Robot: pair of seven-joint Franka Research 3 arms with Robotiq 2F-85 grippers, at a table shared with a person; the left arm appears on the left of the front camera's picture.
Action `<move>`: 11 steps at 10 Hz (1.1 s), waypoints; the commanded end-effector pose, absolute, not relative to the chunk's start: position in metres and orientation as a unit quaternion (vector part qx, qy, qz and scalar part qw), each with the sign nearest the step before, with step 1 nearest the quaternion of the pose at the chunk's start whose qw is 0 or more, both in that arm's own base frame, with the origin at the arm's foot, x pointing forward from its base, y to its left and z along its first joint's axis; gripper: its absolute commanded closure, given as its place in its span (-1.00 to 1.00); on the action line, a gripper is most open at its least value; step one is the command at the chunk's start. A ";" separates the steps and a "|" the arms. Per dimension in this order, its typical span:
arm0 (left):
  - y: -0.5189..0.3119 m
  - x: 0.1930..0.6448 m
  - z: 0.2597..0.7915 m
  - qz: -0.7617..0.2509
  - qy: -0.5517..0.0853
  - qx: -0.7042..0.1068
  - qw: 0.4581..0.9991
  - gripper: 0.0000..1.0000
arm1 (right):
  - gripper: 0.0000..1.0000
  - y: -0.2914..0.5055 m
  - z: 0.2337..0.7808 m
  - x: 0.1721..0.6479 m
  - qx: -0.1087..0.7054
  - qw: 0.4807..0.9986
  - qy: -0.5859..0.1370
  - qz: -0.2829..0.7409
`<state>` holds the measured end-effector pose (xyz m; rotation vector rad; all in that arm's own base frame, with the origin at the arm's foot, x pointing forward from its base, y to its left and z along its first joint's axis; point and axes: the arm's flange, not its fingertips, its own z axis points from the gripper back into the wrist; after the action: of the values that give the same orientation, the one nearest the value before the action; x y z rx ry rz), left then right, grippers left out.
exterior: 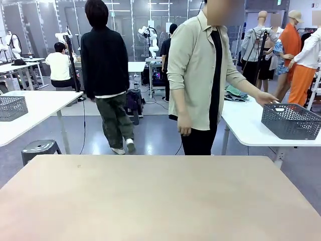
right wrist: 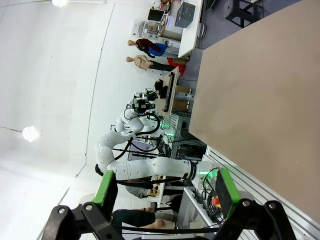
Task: Fold the towels and place them in the basket.
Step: When a person lays out a Towel with hook on the table, fold it in half twice.
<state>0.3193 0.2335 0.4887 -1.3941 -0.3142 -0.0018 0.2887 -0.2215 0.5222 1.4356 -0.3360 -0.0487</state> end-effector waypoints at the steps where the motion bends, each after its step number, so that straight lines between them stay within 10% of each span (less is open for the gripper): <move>1: 0.233 0.318 0.490 -0.002 -0.146 -0.639 0.756 -1.00 | -1.00 -0.222 0.523 0.288 0.654 0.740 -0.155 -0.023; 11: 0.233 0.318 0.490 -0.002 -0.146 -0.639 0.756 -1.00 | -1.00 -0.222 0.523 0.288 0.654 0.740 -0.155 -0.023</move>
<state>0.3193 0.2335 0.4887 -1.3941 -0.3142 -0.0018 0.2887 -0.2215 0.5222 1.4355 -0.3360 -0.0487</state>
